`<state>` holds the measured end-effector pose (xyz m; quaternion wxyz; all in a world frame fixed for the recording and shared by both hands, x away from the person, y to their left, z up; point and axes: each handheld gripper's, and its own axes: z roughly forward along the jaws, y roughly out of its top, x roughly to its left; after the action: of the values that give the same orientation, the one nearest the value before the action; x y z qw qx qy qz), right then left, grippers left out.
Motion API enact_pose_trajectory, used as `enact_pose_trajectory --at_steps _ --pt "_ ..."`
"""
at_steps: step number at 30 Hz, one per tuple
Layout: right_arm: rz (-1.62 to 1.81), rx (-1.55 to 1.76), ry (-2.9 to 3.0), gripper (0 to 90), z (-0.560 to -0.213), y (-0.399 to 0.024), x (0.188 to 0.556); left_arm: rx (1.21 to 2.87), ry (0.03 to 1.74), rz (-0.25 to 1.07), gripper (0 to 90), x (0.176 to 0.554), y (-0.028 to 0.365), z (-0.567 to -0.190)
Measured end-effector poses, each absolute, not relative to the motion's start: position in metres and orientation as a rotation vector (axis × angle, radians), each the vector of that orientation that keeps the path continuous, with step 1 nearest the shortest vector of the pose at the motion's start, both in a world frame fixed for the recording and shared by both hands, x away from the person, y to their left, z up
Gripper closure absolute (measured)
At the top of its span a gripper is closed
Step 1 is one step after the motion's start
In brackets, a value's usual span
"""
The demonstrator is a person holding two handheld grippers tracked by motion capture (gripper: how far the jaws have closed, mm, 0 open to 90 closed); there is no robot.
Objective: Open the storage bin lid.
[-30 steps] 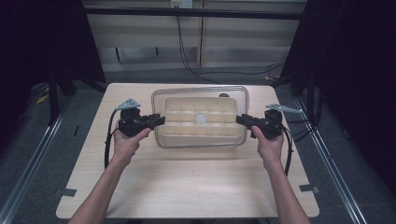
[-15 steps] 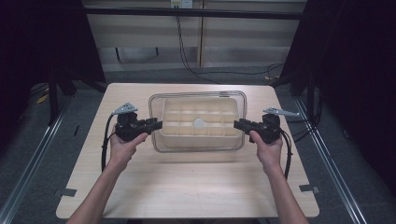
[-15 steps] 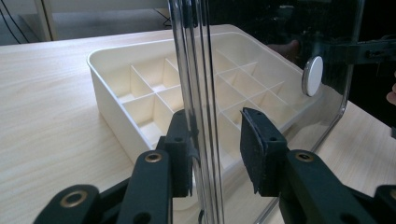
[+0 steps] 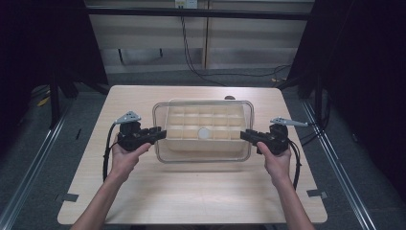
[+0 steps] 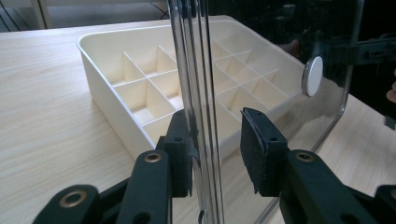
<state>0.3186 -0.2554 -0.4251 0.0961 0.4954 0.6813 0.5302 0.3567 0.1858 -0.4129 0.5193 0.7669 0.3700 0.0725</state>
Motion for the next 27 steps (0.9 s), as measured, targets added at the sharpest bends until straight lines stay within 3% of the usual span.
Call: enact_pose_trajectory --at_steps 27 --pt "1.497 1.482 2.146 63.6 -0.422 -0.245 0.274 1.904 0.861 0.146 66.5 0.308 0.200 -0.414"
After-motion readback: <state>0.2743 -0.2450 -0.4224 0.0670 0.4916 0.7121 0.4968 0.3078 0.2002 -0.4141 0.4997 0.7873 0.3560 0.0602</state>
